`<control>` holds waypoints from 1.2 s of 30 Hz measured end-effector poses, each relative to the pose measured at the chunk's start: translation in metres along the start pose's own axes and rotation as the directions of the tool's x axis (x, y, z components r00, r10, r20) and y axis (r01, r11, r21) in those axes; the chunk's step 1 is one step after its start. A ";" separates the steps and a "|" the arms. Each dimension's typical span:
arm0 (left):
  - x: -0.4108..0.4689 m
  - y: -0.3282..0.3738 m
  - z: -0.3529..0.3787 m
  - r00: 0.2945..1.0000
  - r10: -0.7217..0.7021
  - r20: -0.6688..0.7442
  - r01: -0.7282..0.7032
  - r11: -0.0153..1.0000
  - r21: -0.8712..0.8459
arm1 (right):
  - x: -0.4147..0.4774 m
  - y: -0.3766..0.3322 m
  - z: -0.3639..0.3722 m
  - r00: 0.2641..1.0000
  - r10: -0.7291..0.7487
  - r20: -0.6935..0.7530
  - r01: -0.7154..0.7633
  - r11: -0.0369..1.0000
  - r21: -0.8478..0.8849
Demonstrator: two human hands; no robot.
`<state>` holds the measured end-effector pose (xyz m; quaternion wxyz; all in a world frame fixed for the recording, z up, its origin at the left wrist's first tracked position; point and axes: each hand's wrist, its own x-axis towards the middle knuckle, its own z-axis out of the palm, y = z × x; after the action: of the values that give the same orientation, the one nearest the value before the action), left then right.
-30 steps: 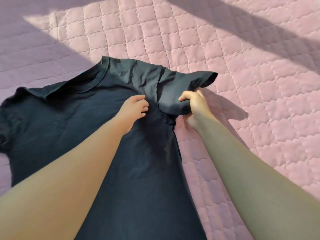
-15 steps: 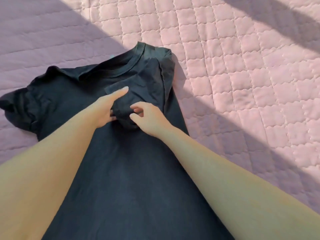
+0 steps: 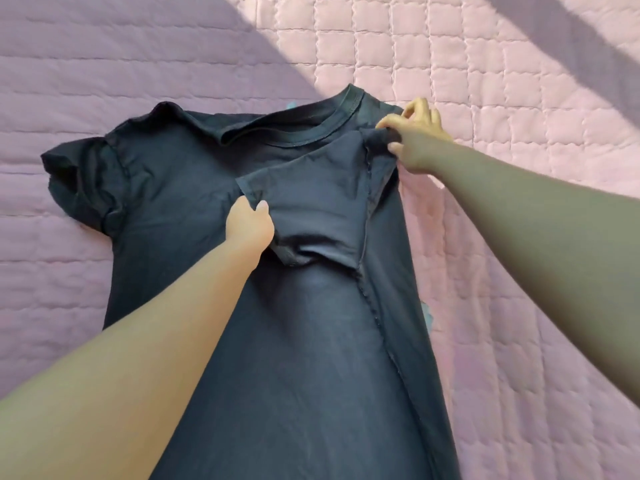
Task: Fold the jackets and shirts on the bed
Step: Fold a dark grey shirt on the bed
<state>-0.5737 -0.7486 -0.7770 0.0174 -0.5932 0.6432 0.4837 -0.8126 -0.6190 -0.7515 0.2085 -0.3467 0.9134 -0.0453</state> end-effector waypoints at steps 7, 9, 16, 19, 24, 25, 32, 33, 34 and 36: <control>0.004 0.016 -0.008 0.981 0.144 -0.128 -0.142 0.990 0.023 | 0.014 -0.021 0.005 0.886 0.330 -0.326 -0.323 0.943 0.075; 0.009 0.018 -0.010 0.990 0.059 -0.128 -0.055 0.998 0.034 | 0.004 -0.022 0.018 0.895 0.318 -0.312 -0.268 0.944 0.194; 0.013 0.003 -0.012 0.993 0.085 -0.076 -0.089 0.995 -0.047 | -0.098 -0.047 0.088 0.960 -0.178 -0.218 0.199 0.977 0.082; 0.013 -0.002 -0.018 0.983 0.139 -0.118 -0.140 0.990 -0.001 | -0.161 -0.042 0.126 0.976 -0.205 -0.074 0.202 0.978 -0.044; -0.023 -0.015 -0.007 0.951 0.174 -0.255 -0.185 0.983 -0.021 | -0.259 -0.040 0.151 0.998 -0.070 -0.009 0.070 0.997 -0.029; -0.038 -0.019 -0.001 0.949 0.183 -0.256 -0.201 0.978 -0.046 | -0.276 -0.043 0.154 0.999 -0.045 0.003 0.045 0.999 -0.016; -0.151 -0.075 0.044 0.944 0.159 0.288 -0.180 0.982 0.048 | -0.374 -0.057 0.158 0.946 0.321 -0.047 -0.309 0.936 0.170; -0.156 -0.082 0.051 0.941 0.118 0.317 -0.143 0.988 0.056 | -0.383 -0.058 0.161 0.932 0.357 -0.063 -0.344 0.925 0.161; -0.161 -0.085 0.056 0.938 0.067 0.339 -0.087 0.995 0.044 | -0.394 -0.059 0.165 0.920 0.383 -0.079 -0.370 0.918 0.145; -0.162 -0.086 0.065 0.915 -0.023 0.402 0.013 1.000 0.029 | -0.413 -0.059 0.171 0.912 0.391 -0.123 -0.382 0.920 0.088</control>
<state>-0.4942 -0.5710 -0.7667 0.1614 -0.4868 0.6264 0.5870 -0.4277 -0.3839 -0.7494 0.1603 -0.1485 0.9742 -0.0554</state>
